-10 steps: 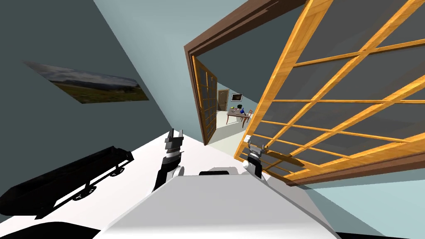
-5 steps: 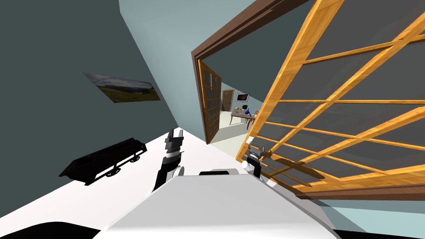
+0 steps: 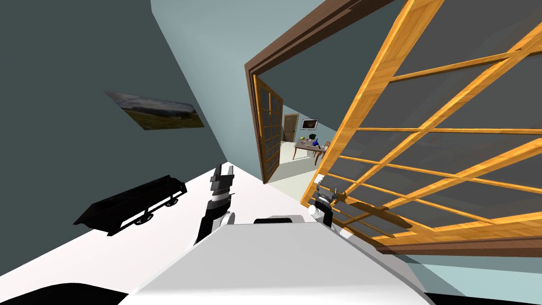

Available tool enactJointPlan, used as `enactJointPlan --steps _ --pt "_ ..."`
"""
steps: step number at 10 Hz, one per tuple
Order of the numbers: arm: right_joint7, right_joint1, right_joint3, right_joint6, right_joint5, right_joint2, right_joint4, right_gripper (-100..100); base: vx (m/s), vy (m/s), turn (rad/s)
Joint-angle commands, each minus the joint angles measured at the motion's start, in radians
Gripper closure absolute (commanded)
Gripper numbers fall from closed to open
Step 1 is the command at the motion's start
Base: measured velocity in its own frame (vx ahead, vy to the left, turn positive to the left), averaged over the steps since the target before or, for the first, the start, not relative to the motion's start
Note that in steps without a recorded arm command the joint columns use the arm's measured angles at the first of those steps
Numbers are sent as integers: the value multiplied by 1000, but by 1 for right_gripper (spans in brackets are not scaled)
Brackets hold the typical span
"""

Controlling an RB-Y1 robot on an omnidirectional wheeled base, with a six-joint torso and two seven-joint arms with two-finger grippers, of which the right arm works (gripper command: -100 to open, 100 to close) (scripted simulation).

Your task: Push the door open

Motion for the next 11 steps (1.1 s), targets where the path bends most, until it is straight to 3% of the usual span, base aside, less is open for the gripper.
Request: enactJointPlan --steps 1,3,5,11 --pt "0 0 0 0 0 0 0 -100 5 -6 -18" --pt "0 0 0 0 0 0 0 -100 7 -8 -23" --pt "-51 7 32 3 -7 6 25 -100 2 -2 -6" --pt "-51 7 32 3 -7 6 25 -100 0 0 0"
